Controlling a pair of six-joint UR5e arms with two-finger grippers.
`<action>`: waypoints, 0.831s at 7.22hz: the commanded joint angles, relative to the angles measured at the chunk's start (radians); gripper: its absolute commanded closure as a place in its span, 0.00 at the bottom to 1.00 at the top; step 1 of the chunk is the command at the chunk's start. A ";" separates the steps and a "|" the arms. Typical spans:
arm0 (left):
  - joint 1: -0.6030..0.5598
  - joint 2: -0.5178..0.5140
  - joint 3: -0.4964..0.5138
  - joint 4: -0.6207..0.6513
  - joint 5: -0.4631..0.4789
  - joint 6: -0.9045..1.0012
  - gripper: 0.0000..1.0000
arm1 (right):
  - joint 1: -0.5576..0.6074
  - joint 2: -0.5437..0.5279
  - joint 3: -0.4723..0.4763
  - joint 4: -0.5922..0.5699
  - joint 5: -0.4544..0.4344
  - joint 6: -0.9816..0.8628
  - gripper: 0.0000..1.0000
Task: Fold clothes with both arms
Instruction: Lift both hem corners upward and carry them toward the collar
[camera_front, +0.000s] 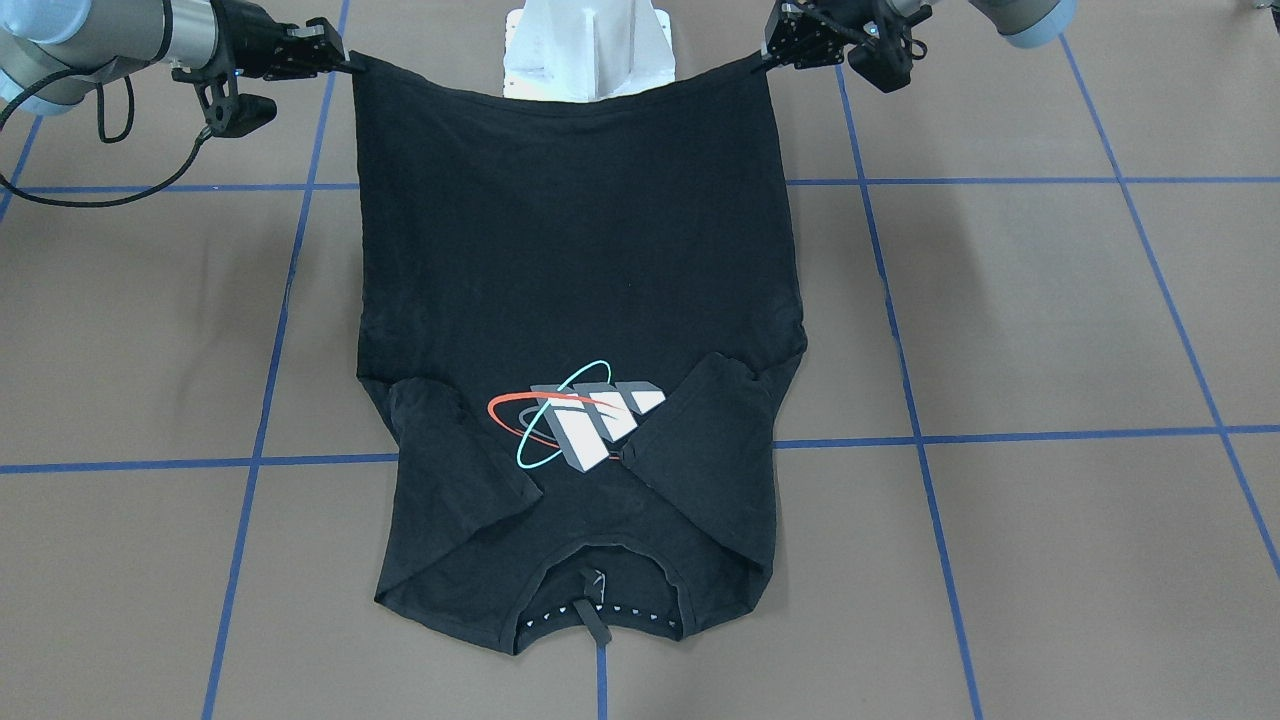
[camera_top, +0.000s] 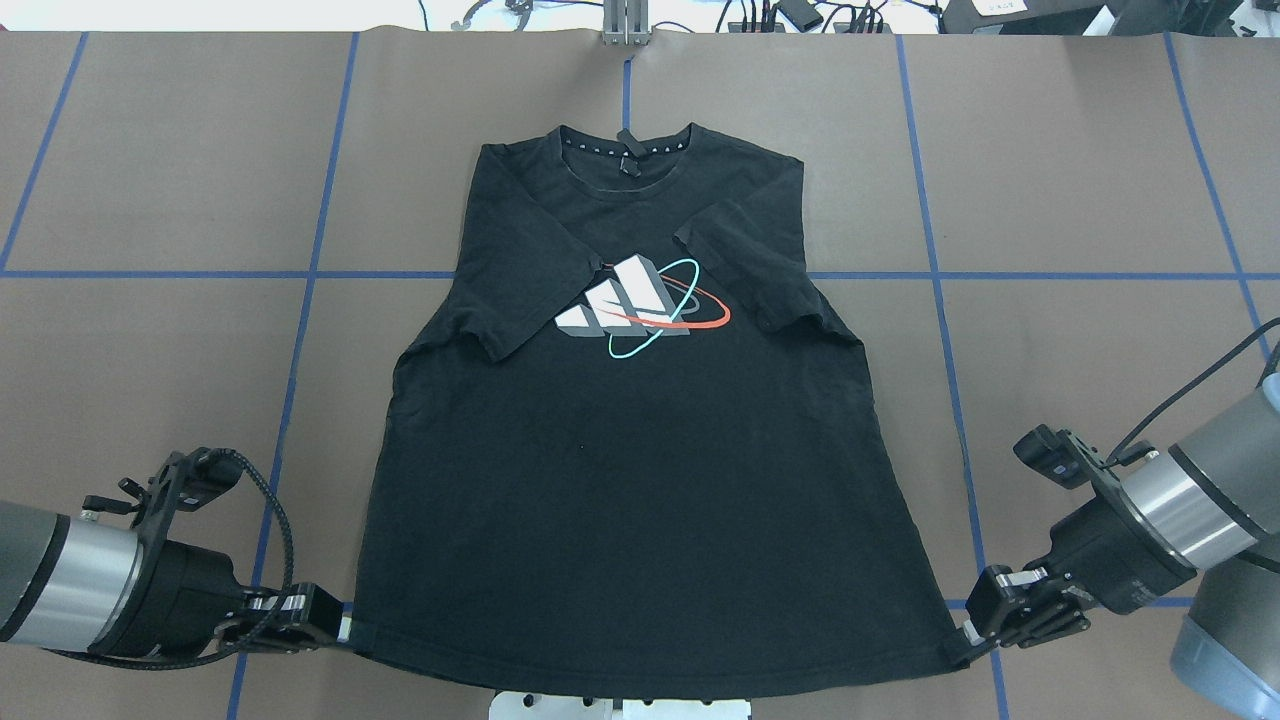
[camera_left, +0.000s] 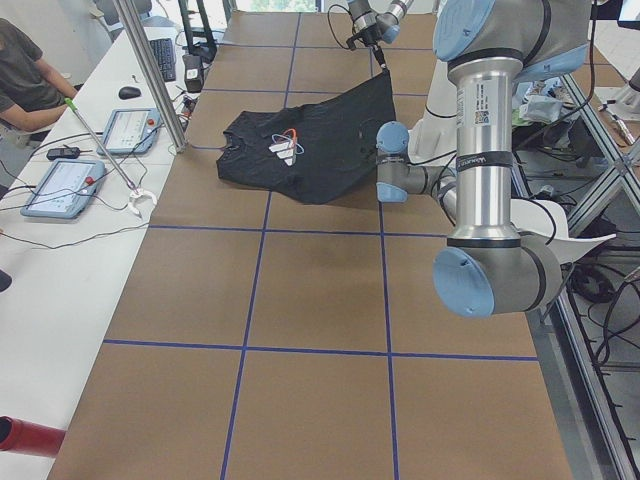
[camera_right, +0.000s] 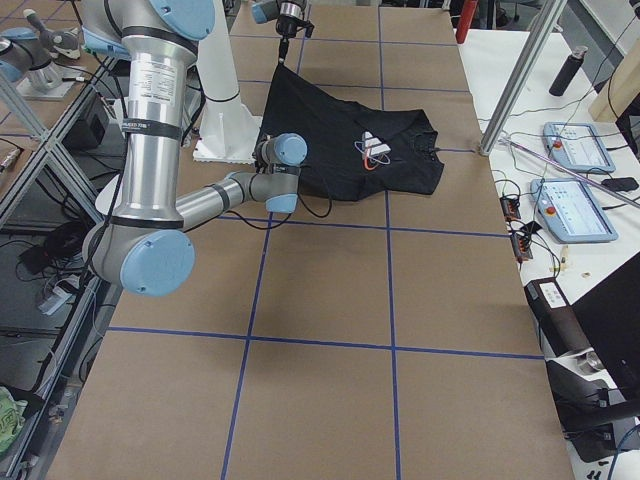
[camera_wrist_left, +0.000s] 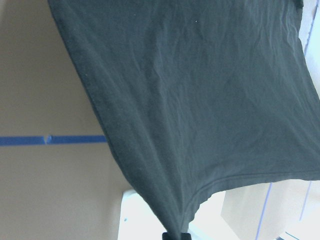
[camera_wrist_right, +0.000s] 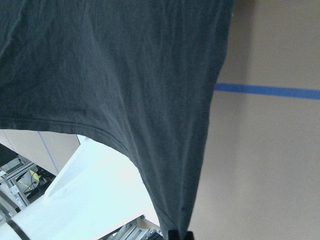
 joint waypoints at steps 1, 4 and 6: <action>0.001 0.005 -0.045 0.001 -0.053 -0.013 1.00 | -0.022 0.005 -0.011 0.017 0.002 0.046 1.00; -0.094 -0.021 -0.030 0.001 -0.050 -0.050 1.00 | 0.094 0.148 -0.152 0.014 -0.037 0.036 1.00; -0.180 -0.114 0.075 0.001 -0.044 -0.044 1.00 | 0.237 0.292 -0.278 0.013 -0.030 0.034 1.00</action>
